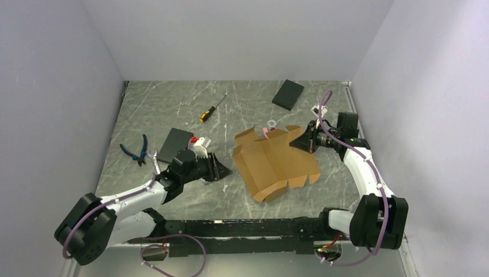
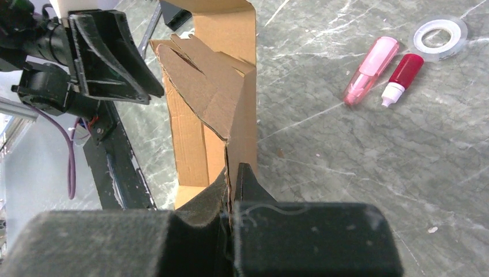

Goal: Fold the paper box

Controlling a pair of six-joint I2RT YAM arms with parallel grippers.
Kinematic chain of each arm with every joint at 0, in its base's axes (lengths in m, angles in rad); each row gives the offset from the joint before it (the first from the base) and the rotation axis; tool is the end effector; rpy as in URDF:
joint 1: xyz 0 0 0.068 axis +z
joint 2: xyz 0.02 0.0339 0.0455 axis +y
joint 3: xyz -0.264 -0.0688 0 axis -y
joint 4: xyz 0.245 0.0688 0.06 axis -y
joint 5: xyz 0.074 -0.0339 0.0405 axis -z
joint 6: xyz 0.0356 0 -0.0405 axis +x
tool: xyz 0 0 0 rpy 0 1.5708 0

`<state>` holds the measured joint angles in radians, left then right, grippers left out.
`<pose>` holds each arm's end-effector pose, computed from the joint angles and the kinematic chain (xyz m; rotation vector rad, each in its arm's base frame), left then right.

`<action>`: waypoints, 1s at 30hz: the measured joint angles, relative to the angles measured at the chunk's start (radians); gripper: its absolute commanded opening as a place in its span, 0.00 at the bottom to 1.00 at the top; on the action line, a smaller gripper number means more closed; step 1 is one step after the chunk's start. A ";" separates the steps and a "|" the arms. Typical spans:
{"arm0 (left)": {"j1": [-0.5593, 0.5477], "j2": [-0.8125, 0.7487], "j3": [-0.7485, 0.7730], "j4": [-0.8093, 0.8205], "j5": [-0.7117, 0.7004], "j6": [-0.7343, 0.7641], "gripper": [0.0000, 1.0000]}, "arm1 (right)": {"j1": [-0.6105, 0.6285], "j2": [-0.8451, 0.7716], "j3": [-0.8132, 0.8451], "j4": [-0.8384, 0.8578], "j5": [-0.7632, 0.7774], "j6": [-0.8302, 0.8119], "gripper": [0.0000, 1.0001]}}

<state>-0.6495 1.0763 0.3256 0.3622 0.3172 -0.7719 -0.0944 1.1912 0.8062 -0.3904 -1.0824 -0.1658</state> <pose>0.1642 -0.1386 0.1818 0.0986 2.1528 -1.1980 0.2385 0.0090 0.2588 -0.5783 1.9883 1.0871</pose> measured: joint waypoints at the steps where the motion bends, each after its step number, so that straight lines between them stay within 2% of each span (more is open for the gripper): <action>1: 0.000 0.011 0.000 0.003 -0.001 0.001 0.35 | 0.000 0.000 0.000 0.000 0.000 0.002 0.00; 11: 0.001 0.272 0.029 0.110 0.069 -0.011 0.33 | 0.000 0.003 0.000 0.002 0.000 0.002 0.00; 19: 0.001 0.317 0.062 0.233 0.161 -0.034 0.36 | 0.000 0.013 0.000 0.003 -0.001 0.002 0.00; 30: 0.002 0.446 0.127 0.316 0.229 -0.067 0.39 | 0.000 0.019 0.000 0.003 -0.001 0.002 0.00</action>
<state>-0.6479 1.5227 0.4526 0.6785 0.5465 -0.8391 -0.0944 1.2106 0.8062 -0.3874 -1.0836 -0.1638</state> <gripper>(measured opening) 0.375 0.017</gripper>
